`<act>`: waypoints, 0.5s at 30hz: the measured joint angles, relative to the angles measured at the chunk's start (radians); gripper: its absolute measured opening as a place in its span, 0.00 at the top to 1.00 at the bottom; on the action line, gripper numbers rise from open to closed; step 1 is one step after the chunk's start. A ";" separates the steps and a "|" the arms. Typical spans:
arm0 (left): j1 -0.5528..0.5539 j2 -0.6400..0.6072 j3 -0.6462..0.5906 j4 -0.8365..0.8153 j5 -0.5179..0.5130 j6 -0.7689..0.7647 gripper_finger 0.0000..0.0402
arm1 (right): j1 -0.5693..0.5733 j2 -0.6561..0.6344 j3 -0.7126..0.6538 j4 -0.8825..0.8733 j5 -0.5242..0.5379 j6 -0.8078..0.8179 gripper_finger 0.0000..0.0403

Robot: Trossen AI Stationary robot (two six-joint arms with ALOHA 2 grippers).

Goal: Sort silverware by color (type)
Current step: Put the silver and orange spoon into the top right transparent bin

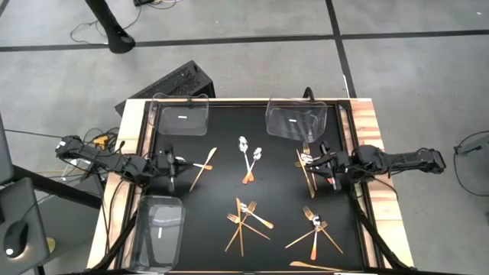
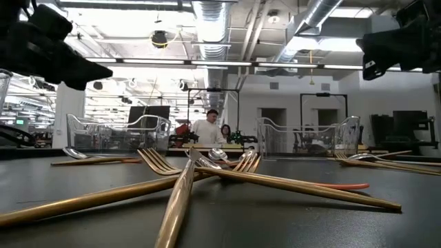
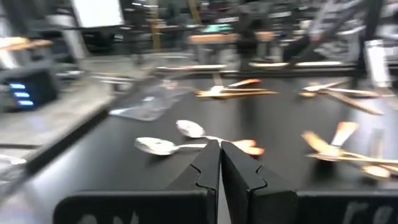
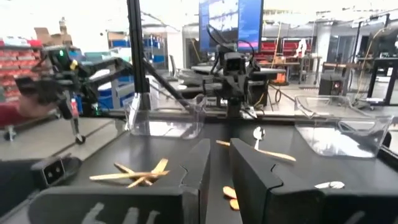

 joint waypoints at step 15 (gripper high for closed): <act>0.003 0.002 0.000 0.002 -0.137 -0.186 1.00 | -0.002 0.001 0.001 -0.001 0.266 0.158 0.78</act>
